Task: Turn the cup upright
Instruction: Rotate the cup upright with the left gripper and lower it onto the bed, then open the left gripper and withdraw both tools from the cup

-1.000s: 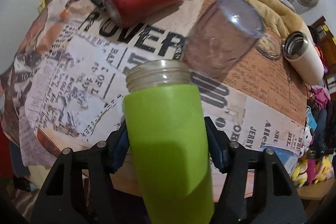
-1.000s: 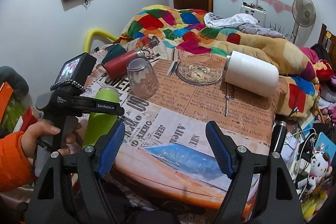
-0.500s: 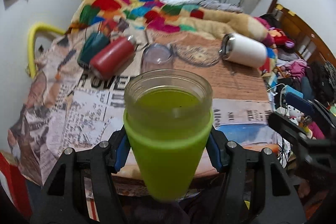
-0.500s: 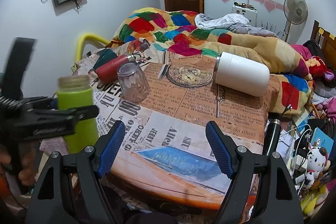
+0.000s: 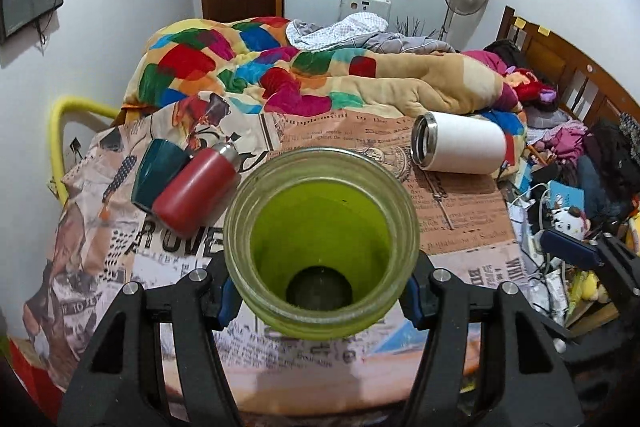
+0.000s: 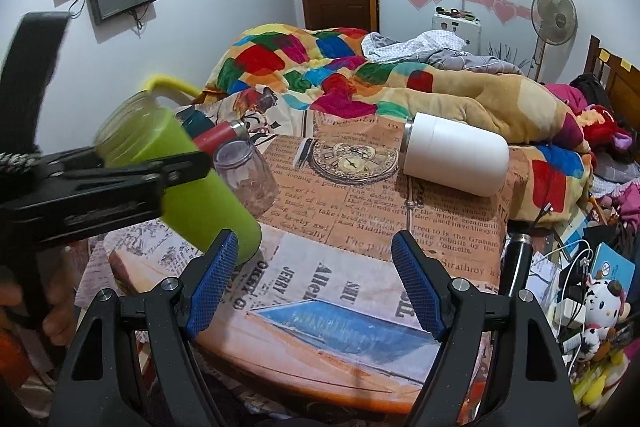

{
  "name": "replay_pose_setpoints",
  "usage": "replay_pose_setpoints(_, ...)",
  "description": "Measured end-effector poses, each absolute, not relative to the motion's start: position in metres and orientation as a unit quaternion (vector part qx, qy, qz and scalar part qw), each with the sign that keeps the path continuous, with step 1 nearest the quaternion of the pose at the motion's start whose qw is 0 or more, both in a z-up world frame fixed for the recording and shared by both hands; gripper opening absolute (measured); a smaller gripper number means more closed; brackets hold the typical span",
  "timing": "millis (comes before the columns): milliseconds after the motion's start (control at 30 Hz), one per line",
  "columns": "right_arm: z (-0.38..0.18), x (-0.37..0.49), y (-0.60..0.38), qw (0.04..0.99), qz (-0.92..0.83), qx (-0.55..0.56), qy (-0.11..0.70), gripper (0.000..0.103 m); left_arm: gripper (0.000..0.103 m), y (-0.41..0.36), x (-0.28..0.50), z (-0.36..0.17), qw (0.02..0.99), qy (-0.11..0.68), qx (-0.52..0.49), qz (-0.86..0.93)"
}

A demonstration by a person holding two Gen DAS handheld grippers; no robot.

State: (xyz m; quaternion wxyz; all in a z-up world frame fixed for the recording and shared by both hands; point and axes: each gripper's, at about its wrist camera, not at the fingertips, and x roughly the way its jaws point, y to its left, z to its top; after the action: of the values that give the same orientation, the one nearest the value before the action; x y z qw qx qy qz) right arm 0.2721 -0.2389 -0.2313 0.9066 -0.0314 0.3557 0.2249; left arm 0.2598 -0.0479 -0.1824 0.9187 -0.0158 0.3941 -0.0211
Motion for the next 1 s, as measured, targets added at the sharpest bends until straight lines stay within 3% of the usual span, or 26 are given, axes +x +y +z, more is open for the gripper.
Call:
replay_pose_setpoints(467,-0.222,0.261,-0.247,0.914,0.210,-0.041,0.344,0.077,0.062,-0.058,0.259,-0.193,0.914,0.405,0.004,-0.026)
replay_pose_setpoints(667,-0.194,0.245,-0.258,0.928,0.202,-0.025,0.311,0.077,0.063,-0.053,0.229,-0.147,0.928,0.369,-0.001,-0.050)
replay_pose_setpoints(1000,-0.106,0.181,-0.274,0.963,0.202,0.023,0.179,0.077,0.069,-0.037,0.116,-0.034,0.976,0.209,-0.008,-0.065)
